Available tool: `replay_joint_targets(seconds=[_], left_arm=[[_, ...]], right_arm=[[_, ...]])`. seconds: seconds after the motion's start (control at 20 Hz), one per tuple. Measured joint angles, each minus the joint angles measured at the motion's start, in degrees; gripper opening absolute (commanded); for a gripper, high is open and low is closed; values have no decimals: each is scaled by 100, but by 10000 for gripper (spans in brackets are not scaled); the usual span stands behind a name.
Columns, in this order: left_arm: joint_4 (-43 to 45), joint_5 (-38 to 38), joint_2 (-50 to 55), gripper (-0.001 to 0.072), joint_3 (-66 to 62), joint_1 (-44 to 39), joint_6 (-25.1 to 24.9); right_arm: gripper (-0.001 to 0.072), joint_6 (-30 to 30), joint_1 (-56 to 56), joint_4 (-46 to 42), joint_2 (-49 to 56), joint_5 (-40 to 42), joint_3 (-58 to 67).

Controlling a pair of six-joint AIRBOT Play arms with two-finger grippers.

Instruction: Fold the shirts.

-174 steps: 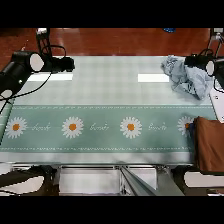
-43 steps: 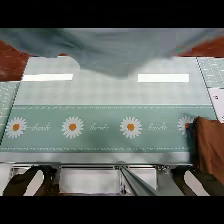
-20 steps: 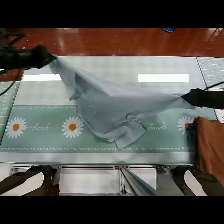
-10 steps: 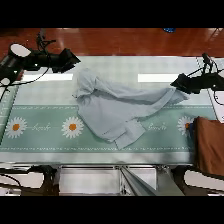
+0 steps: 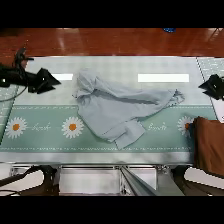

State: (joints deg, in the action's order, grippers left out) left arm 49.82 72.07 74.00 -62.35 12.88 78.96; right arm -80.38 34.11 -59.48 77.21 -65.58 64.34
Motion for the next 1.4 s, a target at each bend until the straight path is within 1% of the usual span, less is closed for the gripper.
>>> replay_joint_targets(seconds=[0.1,0.25,0.35,0.45,0.7,0.85,1.05,1.2,1.25,1.3,1.35,1.4], left_arm=[[-138,-15,-518,509,1025,9,-48],[-540,-90,-984,509,2253,-48,70],[-826,-140,-1119,509,2780,-302,109],[-994,-286,-1180,509,3126,-748,166],[-1506,-1012,-968,509,3501,-2000,509],[-1738,-1576,-765,509,3560,-2645,817],[-2011,-2256,-529,509,3582,-3198,1191],[-2459,-2662,-365,506,3587,-3530,1257],[-2599,-2791,-315,418,3582,-3659,1248],[-2686,-2955,-269,110,3576,-3781,1226],[-2712,-3154,-227,15,3565,-3875,1209],[-2752,-3281,-205,15,3543,-3915,1185]], right_arm=[[409,275,125,195,-286,210,-741],[409,732,208,625,-584,457,-1561],[409,911,236,828,-669,522,-1818],[409,1023,247,988,-710,566,-1950],[409,1300,258,1589,-750,619,-2072],[409,1401,258,1808,-758,610,-2090],[409,1504,258,1974,-761,522,-2100],[409,1547,258,2022,-761,485,-2100],[408,1556,258,2031,-761,481,-2100],[408,1565,258,2031,-761,483,-2100],[408,1567,258,2037,-761,490,-2100],[408,1565,258,2039,-761,511,-2100]])
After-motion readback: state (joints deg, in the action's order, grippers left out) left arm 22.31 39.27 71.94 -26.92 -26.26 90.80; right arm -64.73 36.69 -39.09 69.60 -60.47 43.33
